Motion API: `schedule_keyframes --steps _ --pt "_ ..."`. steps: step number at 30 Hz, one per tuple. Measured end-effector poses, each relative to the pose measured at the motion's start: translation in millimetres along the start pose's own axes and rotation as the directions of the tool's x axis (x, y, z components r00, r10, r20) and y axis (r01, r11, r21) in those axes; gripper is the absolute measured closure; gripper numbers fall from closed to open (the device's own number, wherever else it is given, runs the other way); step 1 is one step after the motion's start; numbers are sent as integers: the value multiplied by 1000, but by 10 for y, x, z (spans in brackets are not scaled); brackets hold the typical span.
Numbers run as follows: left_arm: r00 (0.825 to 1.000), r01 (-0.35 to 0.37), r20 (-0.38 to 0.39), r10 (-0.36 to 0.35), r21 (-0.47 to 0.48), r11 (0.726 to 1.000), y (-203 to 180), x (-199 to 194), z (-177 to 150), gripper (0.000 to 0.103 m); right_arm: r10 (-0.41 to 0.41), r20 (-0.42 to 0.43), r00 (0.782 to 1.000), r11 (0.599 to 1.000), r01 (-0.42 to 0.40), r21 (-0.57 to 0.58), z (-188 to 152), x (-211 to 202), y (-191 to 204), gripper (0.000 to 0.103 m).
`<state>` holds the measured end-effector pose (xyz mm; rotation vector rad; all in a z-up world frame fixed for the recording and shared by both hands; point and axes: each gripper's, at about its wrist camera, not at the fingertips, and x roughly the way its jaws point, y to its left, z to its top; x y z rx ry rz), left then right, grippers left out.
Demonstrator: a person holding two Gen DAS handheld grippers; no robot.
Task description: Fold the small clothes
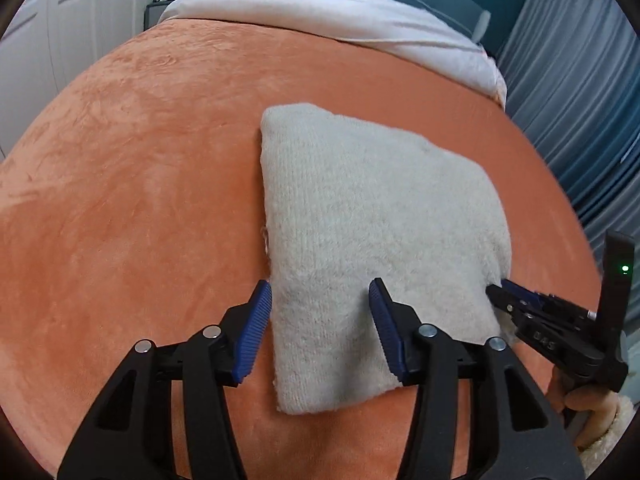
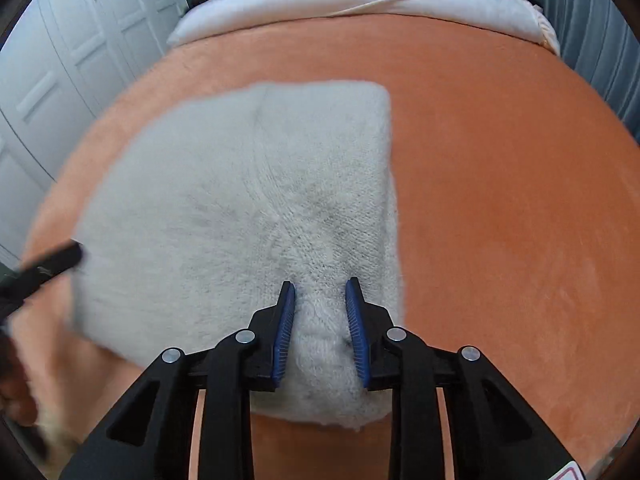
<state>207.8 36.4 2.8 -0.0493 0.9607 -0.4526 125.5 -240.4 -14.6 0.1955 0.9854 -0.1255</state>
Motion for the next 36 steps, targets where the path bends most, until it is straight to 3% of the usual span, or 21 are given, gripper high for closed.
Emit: schedule_keyframes --steps 4,5,8,10,12,16,20,26,31,36 --pt "999 -44 33 42 73 996 -199 -198 -169 51 60 93 994 993 -69 96 -49 -566 -53 78" --pt "997 -60 45 57 85 995 -261 -260 -221 47 65 113 992 992 -76 103 -103 -679 -49 77" --pt "995 -82 70 76 92 992 -416 -392 -332 38 8 141 990 997 -20 80 -389 -897 7 73" --pt "993 -94 82 86 96 991 -506 -441 -437 30 -34 147 989 996 22 84 -595 -957 54 63" --pt "990 -117 90 108 105 988 -575 -443 -548 24 -57 150 987 993 41 109 -740 -914 75 52" --pt "978 -193 101 181 119 974 -658 -381 -812 18 -134 160 978 984 112 138 -800 -658 124 48" --pt "969 -241 77 233 123 963 -615 -238 -1068 18 -142 154 978 977 114 180 -1068 -578 23 45" --pt "975 -222 35 220 76 972 -502 -98 -1343 18 -156 161 974 976 128 175 -1323 -410 19 39" --pt "964 -260 83 251 119 958 -532 -50 -1473 14 -178 203 963 978 151 141 -1392 -339 75 32" --pt "948 -294 159 275 116 949 -544 -6 -1586 5 -176 187 966 980 154 128 -1370 -277 72 16"
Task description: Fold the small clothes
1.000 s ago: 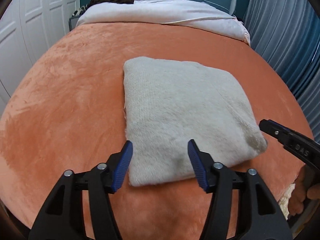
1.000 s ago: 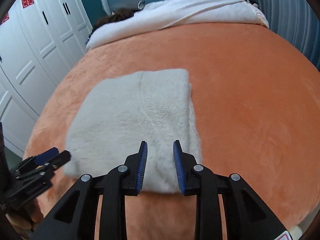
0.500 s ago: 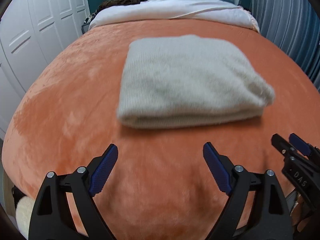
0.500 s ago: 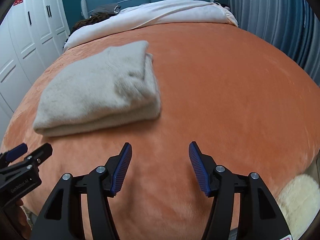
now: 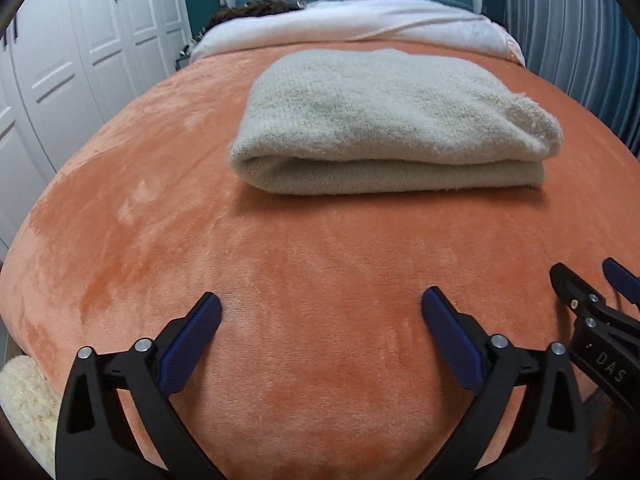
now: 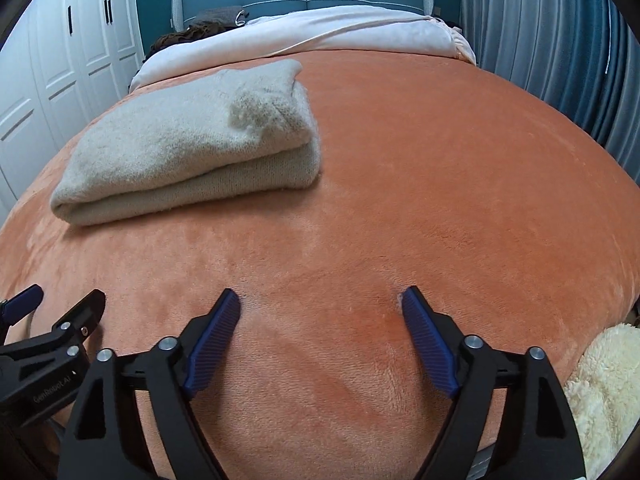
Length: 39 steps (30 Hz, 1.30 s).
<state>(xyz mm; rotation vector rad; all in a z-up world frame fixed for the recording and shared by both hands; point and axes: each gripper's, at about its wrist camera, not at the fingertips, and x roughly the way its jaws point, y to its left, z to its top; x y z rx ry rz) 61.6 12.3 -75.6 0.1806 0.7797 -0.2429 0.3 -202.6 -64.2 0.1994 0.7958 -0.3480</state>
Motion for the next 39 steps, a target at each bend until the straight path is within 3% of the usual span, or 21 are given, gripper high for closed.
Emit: schedule_keyframes --steps 4,14,39 --pt "1000 1 -7 -1 -3 1000 -3 22 10 5 -12 -10 1000 1000 12 -9 -17 31 26 11" --pt "1000 5 -7 -6 -14 1000 31 59 -2 5 -5 2 1000 999 5 -42 -65 -42 229 9" --pt "1000 -23 -13 22 -11 1000 -19 71 2 5 16 -22 1000 999 -17 -28 -63 36 129 5"
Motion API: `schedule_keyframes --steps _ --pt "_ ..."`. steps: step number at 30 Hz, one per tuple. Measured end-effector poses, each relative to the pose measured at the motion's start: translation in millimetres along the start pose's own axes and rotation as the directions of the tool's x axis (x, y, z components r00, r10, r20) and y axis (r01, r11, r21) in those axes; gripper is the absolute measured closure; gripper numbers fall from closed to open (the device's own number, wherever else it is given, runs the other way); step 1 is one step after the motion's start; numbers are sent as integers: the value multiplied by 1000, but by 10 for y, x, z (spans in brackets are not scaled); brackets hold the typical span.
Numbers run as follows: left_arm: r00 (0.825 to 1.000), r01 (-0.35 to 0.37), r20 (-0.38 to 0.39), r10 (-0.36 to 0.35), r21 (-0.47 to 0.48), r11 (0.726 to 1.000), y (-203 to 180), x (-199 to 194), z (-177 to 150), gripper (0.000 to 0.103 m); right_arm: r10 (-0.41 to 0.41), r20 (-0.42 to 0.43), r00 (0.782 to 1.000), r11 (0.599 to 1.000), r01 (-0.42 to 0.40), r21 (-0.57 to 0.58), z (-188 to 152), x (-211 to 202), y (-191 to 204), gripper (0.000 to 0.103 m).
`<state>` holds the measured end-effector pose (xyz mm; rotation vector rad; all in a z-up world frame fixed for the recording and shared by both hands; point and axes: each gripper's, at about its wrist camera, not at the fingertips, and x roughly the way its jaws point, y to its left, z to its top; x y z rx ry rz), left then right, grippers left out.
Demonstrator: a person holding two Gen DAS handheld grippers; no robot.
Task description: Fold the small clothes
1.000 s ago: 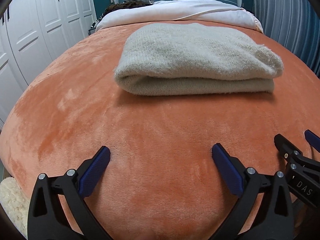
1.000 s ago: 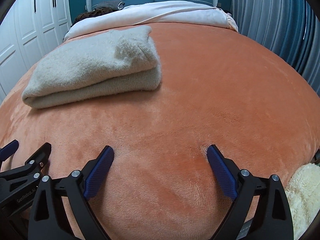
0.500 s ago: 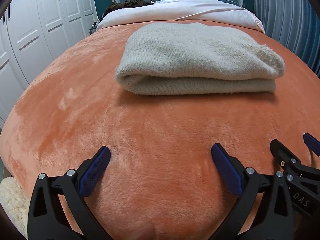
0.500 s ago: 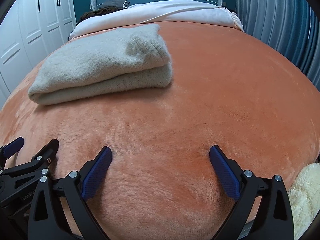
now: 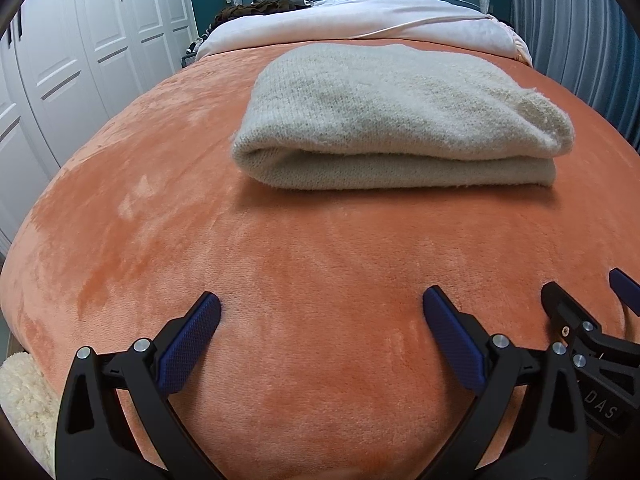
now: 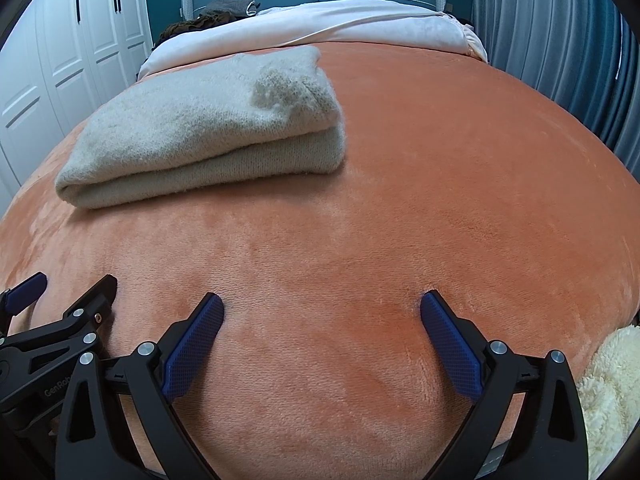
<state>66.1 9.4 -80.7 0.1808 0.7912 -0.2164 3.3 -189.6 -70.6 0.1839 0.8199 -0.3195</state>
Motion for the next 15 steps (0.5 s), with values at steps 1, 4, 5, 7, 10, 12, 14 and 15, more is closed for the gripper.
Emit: schedule_keyframes --steps 1,4,5,7,10,12,14,15 --pt "1000 0 0 0 0 1000 1 -1 -1 5 0 0 1000 1000 0 0 0 0 0 5" --pt "1000 -4 3 4 -1 1000 6 -1 0 5 -1 0 1000 1000 1 -1 1 4 -4 5" --pt "1000 -8 4 8 -1 1000 3 -4 -3 5 -1 0 1000 1000 1 -2 0 6 -5 5" --pt "1000 -15 5 15 -2 1000 -15 -14 -9 5 -2 0 1000 1000 2 -3 -2 10 -4 5" --pt "1000 -20 2 20 -1 1000 -34 -19 -13 5 -2 0 1000 1000 2 -3 -6 10 -4 5" --pt "1000 -20 3 20 -1 1000 -45 -22 -15 5 -3 0 1000 1000 3 -4 -7 13 -6 5" --pt "1000 -20 2 20 -1 1000 -43 -20 -14 5 -3 0 1000 1000 3 -3 -6 11 -5 5" --pt "1000 -20 2 20 -1 1000 -43 -21 -14 5 -3 0 1000 1000 3 -3 -6 11 -6 5"
